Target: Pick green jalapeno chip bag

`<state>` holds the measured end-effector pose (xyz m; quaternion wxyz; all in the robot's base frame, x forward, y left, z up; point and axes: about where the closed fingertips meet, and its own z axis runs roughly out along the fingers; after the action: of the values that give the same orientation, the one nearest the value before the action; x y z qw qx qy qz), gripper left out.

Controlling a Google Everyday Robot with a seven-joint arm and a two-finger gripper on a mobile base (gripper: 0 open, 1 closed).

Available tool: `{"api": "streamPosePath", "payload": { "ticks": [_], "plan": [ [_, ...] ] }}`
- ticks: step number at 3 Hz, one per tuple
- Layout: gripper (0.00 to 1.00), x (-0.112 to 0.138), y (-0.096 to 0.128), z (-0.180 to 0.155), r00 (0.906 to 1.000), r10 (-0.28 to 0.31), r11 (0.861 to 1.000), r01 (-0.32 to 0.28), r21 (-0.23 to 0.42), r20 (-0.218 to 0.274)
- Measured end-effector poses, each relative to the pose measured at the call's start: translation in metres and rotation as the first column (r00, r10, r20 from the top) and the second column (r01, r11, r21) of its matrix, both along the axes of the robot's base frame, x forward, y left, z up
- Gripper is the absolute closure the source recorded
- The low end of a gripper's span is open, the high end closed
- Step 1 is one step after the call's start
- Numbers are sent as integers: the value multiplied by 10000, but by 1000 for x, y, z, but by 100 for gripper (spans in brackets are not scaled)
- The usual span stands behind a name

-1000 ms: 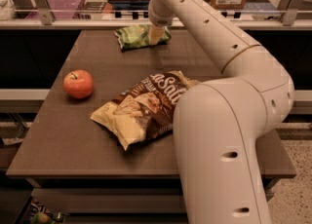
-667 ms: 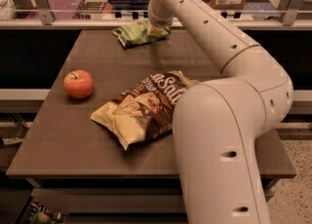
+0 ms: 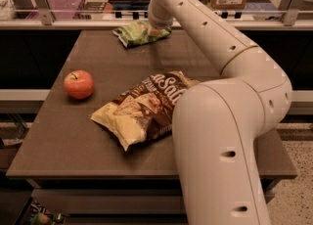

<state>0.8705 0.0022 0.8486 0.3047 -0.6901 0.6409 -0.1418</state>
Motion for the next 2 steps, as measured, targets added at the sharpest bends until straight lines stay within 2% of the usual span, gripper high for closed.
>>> {"api": "streamPosePath", "payload": {
  "ticks": [1,2],
  "plan": [
    [100,0,0,0,10000,1,10000,-1,-1,-2],
    [84,0,1,-4,10000,19,10000,-19,-16,-51]
  ]
}}
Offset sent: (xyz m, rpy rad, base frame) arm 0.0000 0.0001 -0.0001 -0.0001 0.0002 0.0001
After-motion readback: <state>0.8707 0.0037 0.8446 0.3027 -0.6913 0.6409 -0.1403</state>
